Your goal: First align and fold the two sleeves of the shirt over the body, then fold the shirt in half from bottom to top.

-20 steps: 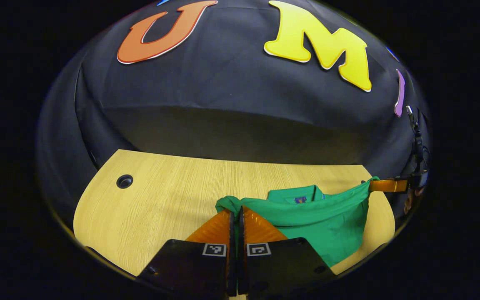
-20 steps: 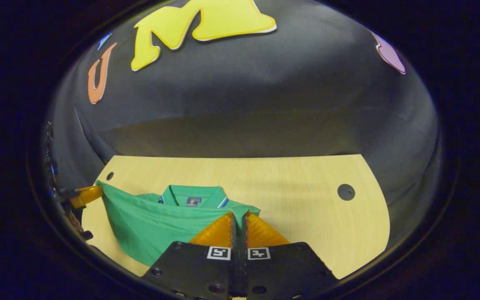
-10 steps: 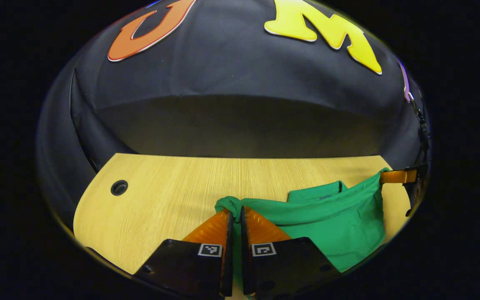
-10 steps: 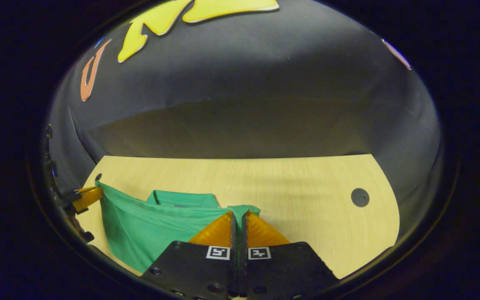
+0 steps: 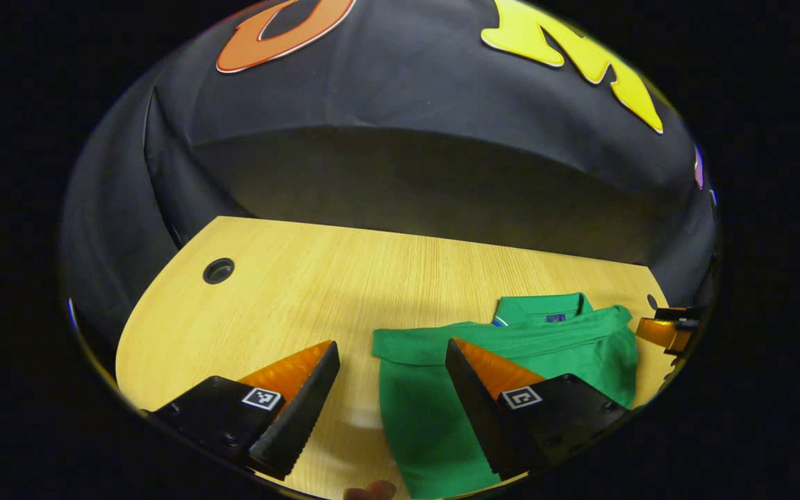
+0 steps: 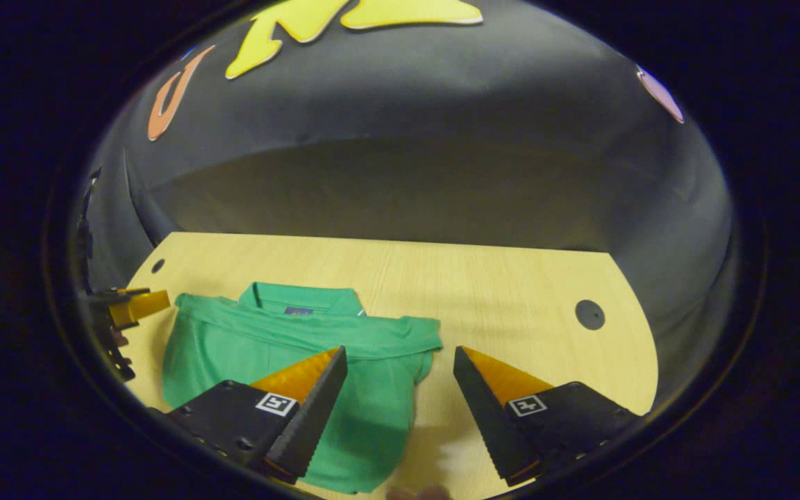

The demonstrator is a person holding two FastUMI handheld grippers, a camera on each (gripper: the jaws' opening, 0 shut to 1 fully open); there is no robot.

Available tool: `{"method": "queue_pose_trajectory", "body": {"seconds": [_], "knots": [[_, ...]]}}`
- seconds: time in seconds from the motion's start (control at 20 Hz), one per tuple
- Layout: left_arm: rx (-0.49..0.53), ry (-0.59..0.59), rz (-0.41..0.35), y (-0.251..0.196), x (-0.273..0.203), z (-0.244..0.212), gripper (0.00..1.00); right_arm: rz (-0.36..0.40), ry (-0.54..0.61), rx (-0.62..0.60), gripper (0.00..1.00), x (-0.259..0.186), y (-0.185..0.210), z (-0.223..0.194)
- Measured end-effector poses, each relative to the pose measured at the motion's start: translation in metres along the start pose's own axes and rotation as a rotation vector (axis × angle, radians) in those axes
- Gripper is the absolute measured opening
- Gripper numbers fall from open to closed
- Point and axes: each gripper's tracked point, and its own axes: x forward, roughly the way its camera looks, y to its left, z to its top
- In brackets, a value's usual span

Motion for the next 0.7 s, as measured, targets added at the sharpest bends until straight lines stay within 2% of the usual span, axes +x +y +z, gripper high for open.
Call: {"method": "queue_pose_trajectory", "body": {"seconds": [0.05,0.25,0.45,0.7], "knots": [[-0.01,-0.014,0.003,0.001,-0.01,0.006,0.99,-0.004,-0.02,-0.018,0.96,-0.01,0.002,0.0],[-0.042,-0.125,-0.011,-0.005,-0.058,0.043,0.99,-0.001,-0.121,-0.021,0.95,-0.064,0.018,0.017],[-0.04,-0.247,-0.03,-0.018,-0.133,0.079,0.99,0.018,-0.248,-0.01,0.95,-0.138,0.036,0.045],[0.092,-0.491,-0.034,-0.04,-0.25,0.134,0.98,-0.001,-0.42,0.052,0.94,-0.25,0.04,0.092]]}}
